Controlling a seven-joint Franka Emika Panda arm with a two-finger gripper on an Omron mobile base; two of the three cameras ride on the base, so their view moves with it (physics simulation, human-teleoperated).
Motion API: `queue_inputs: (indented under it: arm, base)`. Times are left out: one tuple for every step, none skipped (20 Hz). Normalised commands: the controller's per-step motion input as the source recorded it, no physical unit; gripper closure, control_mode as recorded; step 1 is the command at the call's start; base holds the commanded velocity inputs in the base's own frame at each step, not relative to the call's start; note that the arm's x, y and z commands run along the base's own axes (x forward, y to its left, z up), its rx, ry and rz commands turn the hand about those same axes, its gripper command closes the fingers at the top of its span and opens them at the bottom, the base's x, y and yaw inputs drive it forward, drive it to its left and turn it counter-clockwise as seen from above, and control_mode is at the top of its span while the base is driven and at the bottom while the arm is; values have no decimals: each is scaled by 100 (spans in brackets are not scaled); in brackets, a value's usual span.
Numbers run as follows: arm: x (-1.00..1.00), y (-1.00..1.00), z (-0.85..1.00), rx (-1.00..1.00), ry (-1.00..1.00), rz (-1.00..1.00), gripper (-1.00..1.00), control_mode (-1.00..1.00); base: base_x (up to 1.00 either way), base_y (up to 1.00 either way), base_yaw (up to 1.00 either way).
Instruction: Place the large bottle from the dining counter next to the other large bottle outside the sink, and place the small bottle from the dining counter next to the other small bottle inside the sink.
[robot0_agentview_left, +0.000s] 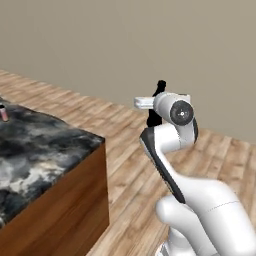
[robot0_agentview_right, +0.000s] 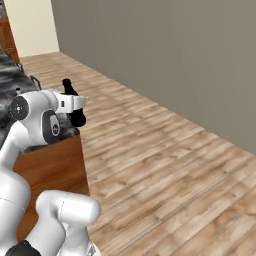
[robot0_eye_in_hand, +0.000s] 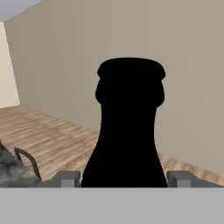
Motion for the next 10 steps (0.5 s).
queue_inputs:
  arm:
    - [0,0,0,0,0,0,100,100]
    - [0,0,0,0,0,0,100,100]
    - [0,0,0,0,0,0,100,100]
    - [0,0,0,0,0,0,100,100]
    - [0,0,0,0,0,0,100,100]
    - [0,0,0,0,0,0,100,100]
    - [0,0,0,0,0,0,100,100]
    - [0,0,0,0,0,0,100,100]
    - [0,0,0,0,0,0,100,100]
    - [0,0,0,0,0,0,100,100]
  base:
    - [0,0,-50]
    - [0,0,-50]
    - [0,0,-50]
    - [0,0,-50]
    - [0,0,-50]
    - [0,0,-50]
    - [0,0,-50]
    - [0,0,-50]
    - [0,0,-50]
    - [0,0,-50]
